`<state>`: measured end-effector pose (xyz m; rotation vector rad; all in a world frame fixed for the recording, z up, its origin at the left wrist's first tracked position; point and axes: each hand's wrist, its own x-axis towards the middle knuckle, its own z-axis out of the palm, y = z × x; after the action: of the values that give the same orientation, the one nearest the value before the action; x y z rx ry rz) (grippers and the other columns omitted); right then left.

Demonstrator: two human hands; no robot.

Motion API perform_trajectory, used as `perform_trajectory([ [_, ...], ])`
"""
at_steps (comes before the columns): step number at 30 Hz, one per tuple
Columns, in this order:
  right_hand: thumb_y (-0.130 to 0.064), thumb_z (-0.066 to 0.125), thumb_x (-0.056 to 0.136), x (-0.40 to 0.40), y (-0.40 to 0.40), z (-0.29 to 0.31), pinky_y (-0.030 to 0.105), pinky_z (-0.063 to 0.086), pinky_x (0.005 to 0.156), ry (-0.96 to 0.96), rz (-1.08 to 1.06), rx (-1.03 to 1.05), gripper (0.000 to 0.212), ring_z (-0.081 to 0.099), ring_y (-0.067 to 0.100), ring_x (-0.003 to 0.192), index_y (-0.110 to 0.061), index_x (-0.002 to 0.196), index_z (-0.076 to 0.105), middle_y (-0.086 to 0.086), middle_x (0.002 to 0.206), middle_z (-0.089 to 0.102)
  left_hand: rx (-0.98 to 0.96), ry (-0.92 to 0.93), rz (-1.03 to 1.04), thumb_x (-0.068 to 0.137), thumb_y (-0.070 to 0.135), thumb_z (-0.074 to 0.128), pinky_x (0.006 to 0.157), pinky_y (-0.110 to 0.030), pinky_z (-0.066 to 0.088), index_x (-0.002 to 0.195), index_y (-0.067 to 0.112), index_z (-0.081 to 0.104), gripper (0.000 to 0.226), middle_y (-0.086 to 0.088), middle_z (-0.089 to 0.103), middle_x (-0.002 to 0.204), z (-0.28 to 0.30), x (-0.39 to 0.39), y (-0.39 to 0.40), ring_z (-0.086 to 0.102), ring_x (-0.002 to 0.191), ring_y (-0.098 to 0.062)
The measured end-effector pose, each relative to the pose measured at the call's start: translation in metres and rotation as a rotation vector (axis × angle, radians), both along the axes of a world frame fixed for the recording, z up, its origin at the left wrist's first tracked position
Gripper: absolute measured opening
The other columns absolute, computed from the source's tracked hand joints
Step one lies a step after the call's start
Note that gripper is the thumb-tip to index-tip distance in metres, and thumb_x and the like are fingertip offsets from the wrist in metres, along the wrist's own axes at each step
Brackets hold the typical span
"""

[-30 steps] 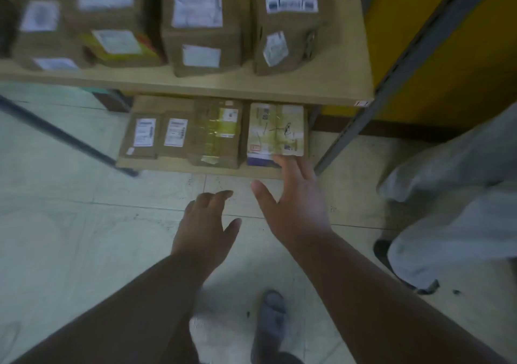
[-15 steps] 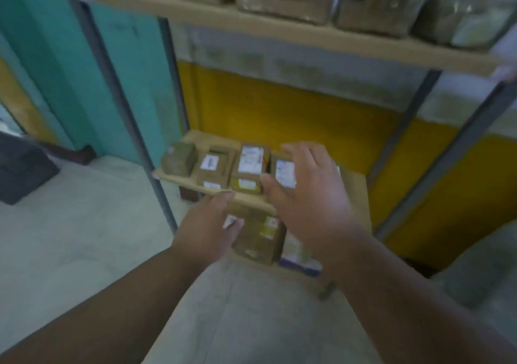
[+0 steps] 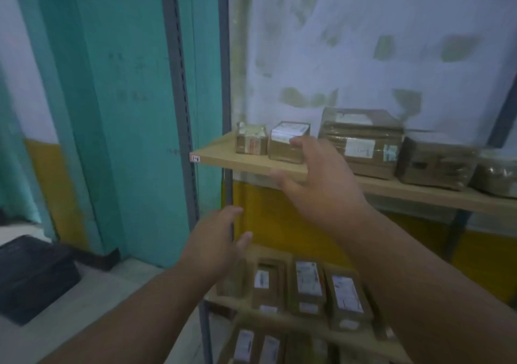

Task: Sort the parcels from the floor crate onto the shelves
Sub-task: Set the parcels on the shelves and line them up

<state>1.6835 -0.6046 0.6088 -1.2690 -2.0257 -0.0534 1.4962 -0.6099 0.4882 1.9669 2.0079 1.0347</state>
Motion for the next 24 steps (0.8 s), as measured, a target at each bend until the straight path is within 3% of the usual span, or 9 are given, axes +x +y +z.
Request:
perform_trajectory([
  [5,-0.051,0.063,0.091,-0.013,0.069,0.026,0.031,0.039,0.099,-0.064,-0.010,0.011,0.057,0.048,0.018,0.127,-0.029,0.140,0.045,-0.003,0.140,0.048,0.091,-0.009,-0.016,0.091,0.044,0.064,0.100,-0.039,0.048,0.140,0.035,0.047,0.052,0.009,0.056,0.133,0.038,-0.016,0.054,0.055,0.119,-0.014],
  [10,-0.047,0.065,0.090,-0.019,0.147,0.050,0.035,0.041,0.099,-0.180,0.007,0.003,0.057,0.048,0.020,0.126,-0.028,0.141,0.047,-0.001,0.140,0.048,0.207,0.035,-0.025,0.091,0.037,0.066,0.088,-0.029,0.045,0.133,0.033,0.054,0.045,0.009,0.057,0.126,0.080,-0.026,0.113,0.057,0.110,-0.012],
  [16,-0.045,0.065,0.091,-0.030,0.198,0.055,0.033,0.040,0.097,-0.263,-0.021,-0.016,0.056,0.048,0.022,0.125,-0.025,0.141,0.049,0.002,0.138,0.050,0.252,0.163,-0.011,0.089,0.034,0.069,0.098,-0.034,0.043,0.137,0.027,0.054,0.051,0.001,0.056,0.131,0.115,-0.048,0.181,0.054,0.116,-0.019],
  [21,-0.045,0.060,0.093,-0.036,0.211,0.043,0.036,0.043,0.096,-0.370,-0.154,0.007,0.046,0.050,0.022,0.118,-0.024,0.134,0.058,0.002,0.131,0.055,0.153,0.399,-0.097,0.087,0.037,0.069,0.106,-0.041,0.040,0.143,0.032,0.048,0.060,0.002,0.052,0.141,0.129,-0.058,0.232,0.047,0.126,-0.025],
  [24,-0.043,0.059,0.094,-0.049,0.210,0.036,0.034,0.040,0.100,-0.335,-0.147,0.034,0.044,0.048,0.021,0.121,-0.024,0.134,0.058,0.000,0.133,0.056,0.083,0.467,-0.168,0.086,0.037,0.070,0.098,-0.041,0.048,0.133,0.032,0.059,0.049,0.001,0.060,0.130,0.132,-0.064,0.244,0.055,0.116,-0.025],
])
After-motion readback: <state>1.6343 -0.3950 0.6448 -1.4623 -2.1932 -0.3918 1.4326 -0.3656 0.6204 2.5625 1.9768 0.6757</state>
